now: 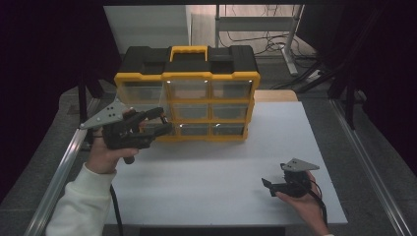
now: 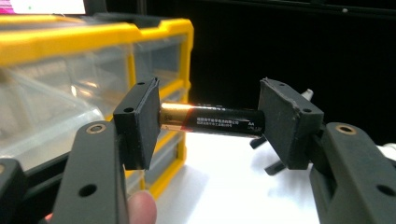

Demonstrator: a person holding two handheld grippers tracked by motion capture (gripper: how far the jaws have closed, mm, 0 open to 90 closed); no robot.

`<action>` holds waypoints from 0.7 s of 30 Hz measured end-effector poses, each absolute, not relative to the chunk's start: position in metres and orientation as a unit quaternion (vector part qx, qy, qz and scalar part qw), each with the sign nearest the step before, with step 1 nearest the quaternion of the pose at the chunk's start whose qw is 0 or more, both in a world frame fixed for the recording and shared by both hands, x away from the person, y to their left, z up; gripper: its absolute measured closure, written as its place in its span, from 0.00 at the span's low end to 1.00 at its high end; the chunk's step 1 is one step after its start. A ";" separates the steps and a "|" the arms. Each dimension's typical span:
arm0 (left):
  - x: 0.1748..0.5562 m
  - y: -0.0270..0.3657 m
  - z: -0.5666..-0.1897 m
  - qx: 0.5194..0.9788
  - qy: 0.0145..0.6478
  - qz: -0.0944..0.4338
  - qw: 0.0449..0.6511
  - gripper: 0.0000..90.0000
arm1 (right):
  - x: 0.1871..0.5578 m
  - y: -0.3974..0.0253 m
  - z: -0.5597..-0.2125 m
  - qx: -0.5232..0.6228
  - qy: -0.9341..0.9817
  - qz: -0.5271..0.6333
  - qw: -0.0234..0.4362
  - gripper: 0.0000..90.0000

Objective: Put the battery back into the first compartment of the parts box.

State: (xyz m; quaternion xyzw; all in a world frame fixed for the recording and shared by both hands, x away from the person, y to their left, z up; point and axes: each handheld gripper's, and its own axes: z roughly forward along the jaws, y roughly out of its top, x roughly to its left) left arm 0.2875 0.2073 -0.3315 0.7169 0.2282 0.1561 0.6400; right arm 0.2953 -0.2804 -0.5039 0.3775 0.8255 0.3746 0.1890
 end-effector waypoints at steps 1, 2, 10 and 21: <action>0.289 0.208 -0.328 0.716 0.230 0.159 0.640 0.45 | 0.295 -0.280 -0.504 0.378 0.825 0.375 0.189 0.11; 0.290 0.208 -0.324 0.715 0.233 0.162 0.639 0.45 | 0.295 -0.280 -0.504 0.378 0.825 0.375 0.189 0.11; 0.305 0.218 -0.303 0.696 0.275 0.193 0.635 0.45 | 0.295 -0.281 -0.504 0.378 0.825 0.376 0.189 0.11; 0.324 0.229 -0.292 0.683 0.334 0.241 0.603 0.45 | 0.295 -0.281 -0.504 0.378 0.824 0.377 0.189 0.11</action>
